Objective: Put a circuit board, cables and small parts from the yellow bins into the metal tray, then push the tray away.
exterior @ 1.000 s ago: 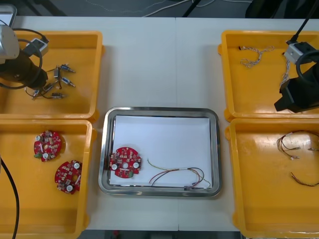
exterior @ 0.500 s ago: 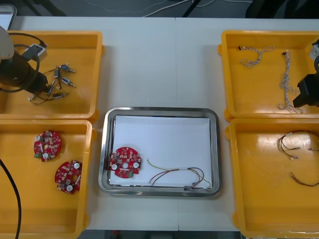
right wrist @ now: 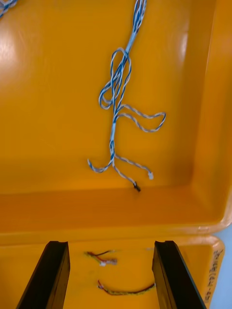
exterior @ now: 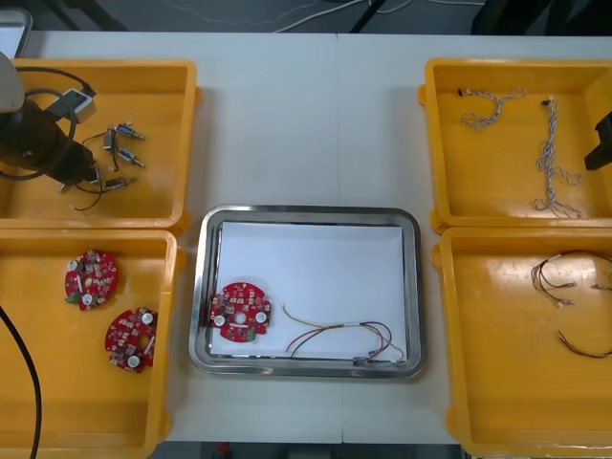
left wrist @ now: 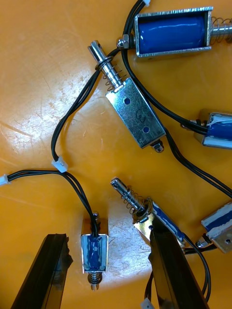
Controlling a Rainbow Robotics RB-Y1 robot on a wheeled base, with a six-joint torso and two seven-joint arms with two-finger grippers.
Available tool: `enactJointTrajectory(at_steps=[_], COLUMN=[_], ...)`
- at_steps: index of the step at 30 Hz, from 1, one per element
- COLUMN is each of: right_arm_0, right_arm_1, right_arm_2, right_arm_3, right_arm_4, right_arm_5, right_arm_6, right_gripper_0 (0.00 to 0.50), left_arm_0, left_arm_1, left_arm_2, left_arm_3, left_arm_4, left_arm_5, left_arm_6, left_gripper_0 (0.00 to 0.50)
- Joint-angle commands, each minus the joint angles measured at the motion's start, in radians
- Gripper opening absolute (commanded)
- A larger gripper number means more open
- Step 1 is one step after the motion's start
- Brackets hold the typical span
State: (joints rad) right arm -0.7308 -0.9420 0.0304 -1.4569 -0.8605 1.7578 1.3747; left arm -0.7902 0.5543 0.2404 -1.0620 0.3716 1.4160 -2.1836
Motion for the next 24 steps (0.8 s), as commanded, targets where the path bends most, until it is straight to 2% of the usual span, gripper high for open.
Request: enactJointTrajectory(at_steps=[1,8,16,24], right_arm_0=[-0.091,-0.136,-0.176,-0.176], right_arm_1=[-0.034,0.002,0.060,0.100], right_arm_2=[0.072,0.092,0.140,0.141], right_arm_3=[0.073,0.191,0.328,0.366], right_arm_4=[0.035,0.081,0.141,0.161], right_arm_5=[-0.080,-0.156,-0.288,-0.304], right_arm_6=[0.035,0.047,0.073,0.098], right_gripper_0=[0.500,0.500,0.500,0.500], left_arm_0=[-0.001,-0.006,-0.029,-0.057], left_arm_1=[0.038,0.072,0.107,0.134], left_arm_2=[0.017,0.022,0.042,0.046], left_arm_3=[-0.003,-0.003,-0.010,-0.021], left_arm_4=[0.012,0.059,0.108,0.125], left_arm_5=[-0.012,0.031,0.136,0.204], left_arm_6=[-0.122,-0.131,-0.140,-0.131], left_gripper_0=[0.500,0.500,0.500,0.500])
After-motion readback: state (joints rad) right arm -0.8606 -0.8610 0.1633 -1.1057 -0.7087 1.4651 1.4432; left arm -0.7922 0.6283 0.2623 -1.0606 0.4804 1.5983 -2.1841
